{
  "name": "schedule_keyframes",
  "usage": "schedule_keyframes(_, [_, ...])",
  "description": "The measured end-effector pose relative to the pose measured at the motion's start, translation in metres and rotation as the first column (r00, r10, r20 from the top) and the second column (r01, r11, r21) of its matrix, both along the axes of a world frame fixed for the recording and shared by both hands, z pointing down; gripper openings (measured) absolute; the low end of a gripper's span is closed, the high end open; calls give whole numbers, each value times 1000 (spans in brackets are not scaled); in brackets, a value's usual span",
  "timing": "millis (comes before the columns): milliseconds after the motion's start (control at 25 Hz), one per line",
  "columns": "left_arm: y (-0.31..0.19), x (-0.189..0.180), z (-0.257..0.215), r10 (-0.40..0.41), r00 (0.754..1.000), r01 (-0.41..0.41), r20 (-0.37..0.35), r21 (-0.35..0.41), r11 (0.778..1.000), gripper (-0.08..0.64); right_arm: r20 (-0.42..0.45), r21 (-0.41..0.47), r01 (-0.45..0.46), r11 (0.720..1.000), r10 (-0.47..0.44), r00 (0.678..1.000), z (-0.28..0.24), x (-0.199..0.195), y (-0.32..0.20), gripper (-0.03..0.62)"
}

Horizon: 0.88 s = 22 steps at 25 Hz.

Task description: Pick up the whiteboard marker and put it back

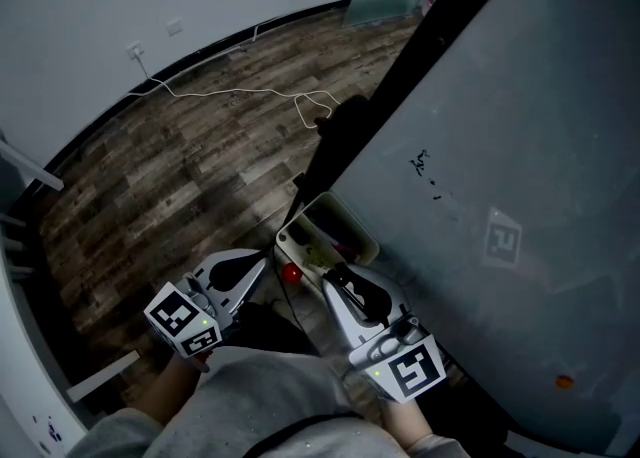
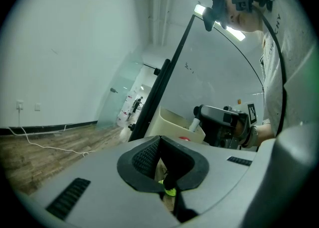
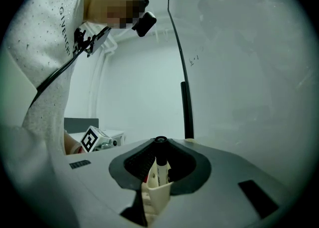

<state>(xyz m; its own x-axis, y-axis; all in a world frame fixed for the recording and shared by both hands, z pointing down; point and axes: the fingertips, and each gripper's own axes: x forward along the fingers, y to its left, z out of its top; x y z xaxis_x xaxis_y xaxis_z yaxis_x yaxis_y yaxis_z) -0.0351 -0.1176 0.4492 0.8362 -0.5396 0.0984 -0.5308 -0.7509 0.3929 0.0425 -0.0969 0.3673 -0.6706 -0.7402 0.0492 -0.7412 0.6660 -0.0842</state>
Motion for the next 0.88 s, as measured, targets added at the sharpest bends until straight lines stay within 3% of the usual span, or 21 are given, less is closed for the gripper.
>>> schedule_keyframes(280, [8, 3, 6, -4, 1000, 4, 0, -15, 1000, 15, -15, 23, 8, 1000, -8, 1000, 1, 1, 6, 86])
schedule_keyframes(480, [12, 2, 6, -16, 1000, 16, 1, -16, 1000, 15, -79, 93, 31, 995, -24, 997, 18, 7, 26, 86])
schedule_keyframes(880, [24, 7, 5, -41, 999, 41, 6, -13, 999, 15, -70, 61, 10, 998, -6, 998, 7, 8, 26, 86])
